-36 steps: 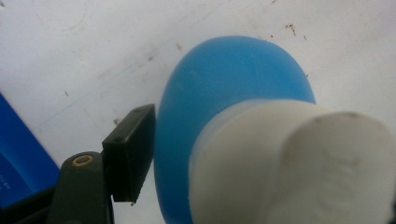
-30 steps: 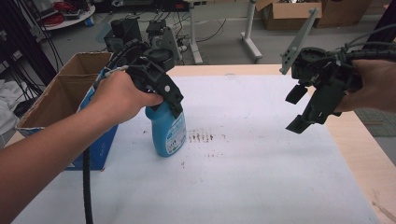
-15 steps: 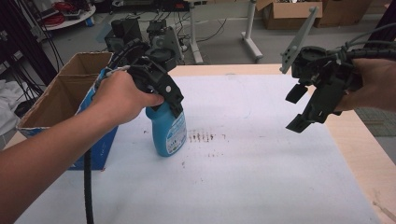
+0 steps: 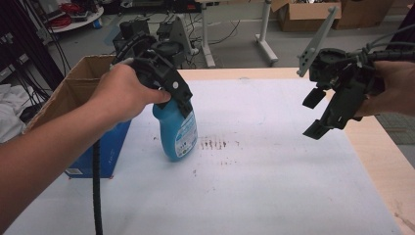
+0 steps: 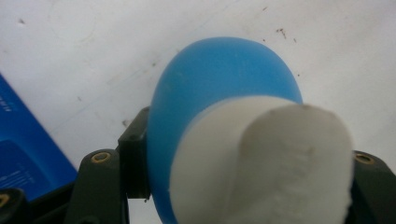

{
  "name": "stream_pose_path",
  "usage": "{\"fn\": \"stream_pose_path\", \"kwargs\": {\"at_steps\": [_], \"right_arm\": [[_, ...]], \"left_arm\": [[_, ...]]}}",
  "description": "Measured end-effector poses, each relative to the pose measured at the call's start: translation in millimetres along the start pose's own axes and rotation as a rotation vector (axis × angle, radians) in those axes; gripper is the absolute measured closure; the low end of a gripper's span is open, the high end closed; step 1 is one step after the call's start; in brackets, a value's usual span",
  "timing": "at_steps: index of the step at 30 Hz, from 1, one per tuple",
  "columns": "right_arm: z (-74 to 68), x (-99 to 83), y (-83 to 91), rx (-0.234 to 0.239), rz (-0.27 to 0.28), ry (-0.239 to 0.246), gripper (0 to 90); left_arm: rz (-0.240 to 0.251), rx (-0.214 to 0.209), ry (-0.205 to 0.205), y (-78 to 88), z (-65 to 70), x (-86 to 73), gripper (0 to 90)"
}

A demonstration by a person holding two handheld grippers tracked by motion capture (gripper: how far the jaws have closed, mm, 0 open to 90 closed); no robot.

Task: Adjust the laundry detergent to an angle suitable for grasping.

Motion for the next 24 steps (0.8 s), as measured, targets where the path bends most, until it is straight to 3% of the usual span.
{"fn": "stream_pose_path", "kwargs": {"at_steps": [3,6,7,10,15,16,18,21,22,24], "right_arm": [[-0.2,0.5,0.2,-0.001,0.002,0.002,17.9],[-1.3,0.8,1.0,0.0,0.003,0.0,17.9],[-1.3,0.8,1.0,0.0,0.003,0.0,17.9],[-1.6,1.3,0.4,0.002,0.001,0.006,17.9],[-1.5,3.6,1.3,0.001,-0.003,0.02,18.0],[-1.2,5.3,2.8,-0.001,0.003,0.028,18.0],[-1.2,6.0,3.7,-0.002,0.004,0.028,18.0],[-0.9,6.3,3.3,0.0,0.008,0.039,18.0],[-1.5,5.7,2.7,0.002,0.004,0.038,18.0],[-2.1,5.4,2.6,0.004,0.002,0.034,18.0]], "left_arm": [[0.01,0.0,-0.002,9.7,-0.8,0.5,37.8],[0.043,-0.007,0.01,37.0,-7.2,0.8,37.9],[0.043,-0.007,0.01,37.0,-7.2,0.8,37.8],[0.081,0.003,0.036,66.1,-16.8,0.9,37.8],[0.098,0.038,0.058,90.6,-26.2,-1.4,37.9],[0.107,0.05,0.071,104.5,-31.3,-2.7,37.9],[0.111,0.054,0.077,108.8,-32.8,-3.0,37.9],[0.114,0.062,0.091,126.6,-38.6,-4.9,37.9],[0.13,0.059,0.111,139.3,-43.2,-5.5,37.9],[0.147,0.056,0.126,147.2,-46.3,-5.9,37.9]]}}
Point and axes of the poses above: each handheld gripper's, and its own axes: y roughly backward along the jaws, x roughly out of its top, z roughly to its right, the point moved 8 cm from there along -y, roughly forward along the jaws, and after that the axes turned 7 degrees about y, right-handed, at the moved point
